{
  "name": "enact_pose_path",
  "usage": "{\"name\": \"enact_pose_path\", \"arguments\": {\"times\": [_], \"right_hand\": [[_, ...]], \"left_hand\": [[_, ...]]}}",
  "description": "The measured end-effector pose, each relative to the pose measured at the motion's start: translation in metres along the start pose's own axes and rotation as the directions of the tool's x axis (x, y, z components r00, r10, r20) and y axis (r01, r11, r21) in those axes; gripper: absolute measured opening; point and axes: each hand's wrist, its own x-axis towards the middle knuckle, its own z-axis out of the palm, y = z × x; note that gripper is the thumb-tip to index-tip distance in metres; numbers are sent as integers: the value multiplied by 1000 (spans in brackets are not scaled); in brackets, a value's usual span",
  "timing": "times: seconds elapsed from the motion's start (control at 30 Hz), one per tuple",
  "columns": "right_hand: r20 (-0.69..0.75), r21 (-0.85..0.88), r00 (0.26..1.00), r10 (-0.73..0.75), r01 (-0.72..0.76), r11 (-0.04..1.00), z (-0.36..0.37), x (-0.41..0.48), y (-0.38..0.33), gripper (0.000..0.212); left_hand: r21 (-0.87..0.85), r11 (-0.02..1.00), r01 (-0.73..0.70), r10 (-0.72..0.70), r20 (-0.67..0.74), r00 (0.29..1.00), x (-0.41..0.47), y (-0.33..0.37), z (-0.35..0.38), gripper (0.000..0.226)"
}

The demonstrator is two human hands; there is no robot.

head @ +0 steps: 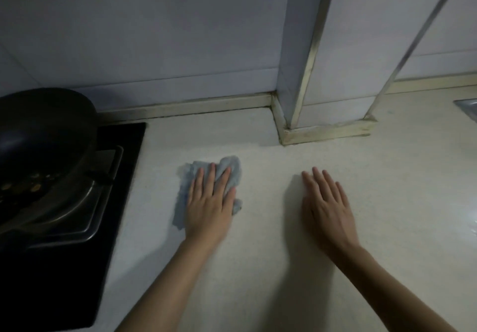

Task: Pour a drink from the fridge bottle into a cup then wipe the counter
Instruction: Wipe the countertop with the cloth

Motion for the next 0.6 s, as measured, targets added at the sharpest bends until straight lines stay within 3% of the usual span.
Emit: {"name": "enact_pose_path", "arguments": {"times": [0.3,0.43,0.6], "right_hand": [[-40,-56,998,40,-42,998,-22,12,65,57],[-8,-63,999,38,-39,997,-31,8,106,60],[29,2,1000,3,-3,1000,-23,-1,128,64]], "left_hand": [[-93,995,-24,29,53,998,44,136,6,73],[-82,990,-117,122,62,991,10,159,10,72],[-97,975,-202,207,39,978,-69,159,13,56]]}}
